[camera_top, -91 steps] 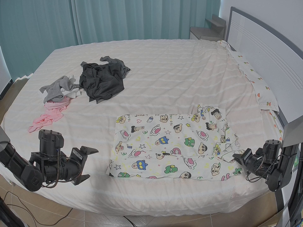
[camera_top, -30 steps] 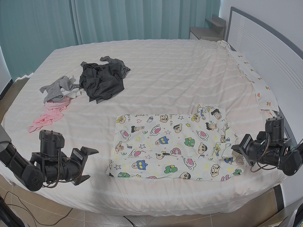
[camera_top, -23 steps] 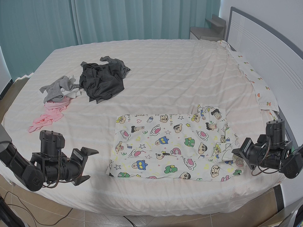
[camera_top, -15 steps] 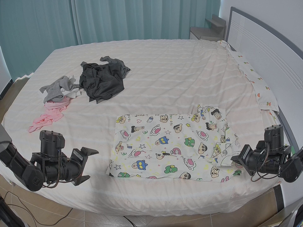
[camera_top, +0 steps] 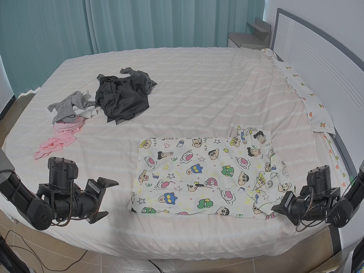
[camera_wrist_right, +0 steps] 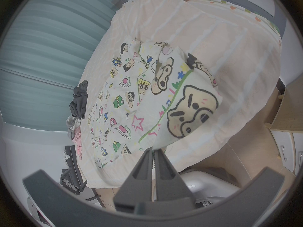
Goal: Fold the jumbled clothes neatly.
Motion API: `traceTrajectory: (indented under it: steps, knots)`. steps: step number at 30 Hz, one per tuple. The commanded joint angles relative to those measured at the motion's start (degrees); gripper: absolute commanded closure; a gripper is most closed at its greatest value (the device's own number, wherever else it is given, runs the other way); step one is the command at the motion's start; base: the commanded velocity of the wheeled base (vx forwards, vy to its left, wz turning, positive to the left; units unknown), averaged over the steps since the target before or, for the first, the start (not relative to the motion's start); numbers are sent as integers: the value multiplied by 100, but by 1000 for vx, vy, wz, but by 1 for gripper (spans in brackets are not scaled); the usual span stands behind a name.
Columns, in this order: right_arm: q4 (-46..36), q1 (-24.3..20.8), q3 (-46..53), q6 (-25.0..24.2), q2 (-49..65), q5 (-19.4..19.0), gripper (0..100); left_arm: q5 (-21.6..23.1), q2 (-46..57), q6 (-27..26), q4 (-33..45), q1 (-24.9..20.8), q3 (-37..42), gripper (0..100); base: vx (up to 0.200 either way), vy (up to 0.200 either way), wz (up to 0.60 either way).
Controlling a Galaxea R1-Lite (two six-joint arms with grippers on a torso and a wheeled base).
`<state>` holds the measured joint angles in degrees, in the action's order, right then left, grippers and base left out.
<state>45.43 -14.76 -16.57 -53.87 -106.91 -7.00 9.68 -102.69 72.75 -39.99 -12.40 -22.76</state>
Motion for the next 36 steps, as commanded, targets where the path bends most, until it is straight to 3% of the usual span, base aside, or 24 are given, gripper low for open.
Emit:
traceTrajectory:
  steps: [1,10,29,30,36]
  knots:
    - [405,44,198,-9,-664,5,100,-1,-31,2,-1,1,0,0,0,0,0]
    - [1433,70,479,-27,-1271,14,100,-1,-31,2,-1,1,0,0,0,0,0]
    - [1996,175,628,-27,-1622,5,100,-1,-40,2,-1,1,0,0,0,0,0]
    - [1996,175,628,-27,-1631,5,0,-1,-40,2,-1,1,0,0,0,0,0]
    - [2286,123,998,-18,-1359,14,0,-1,-40,2,-1,1,0,0,0,0,0]
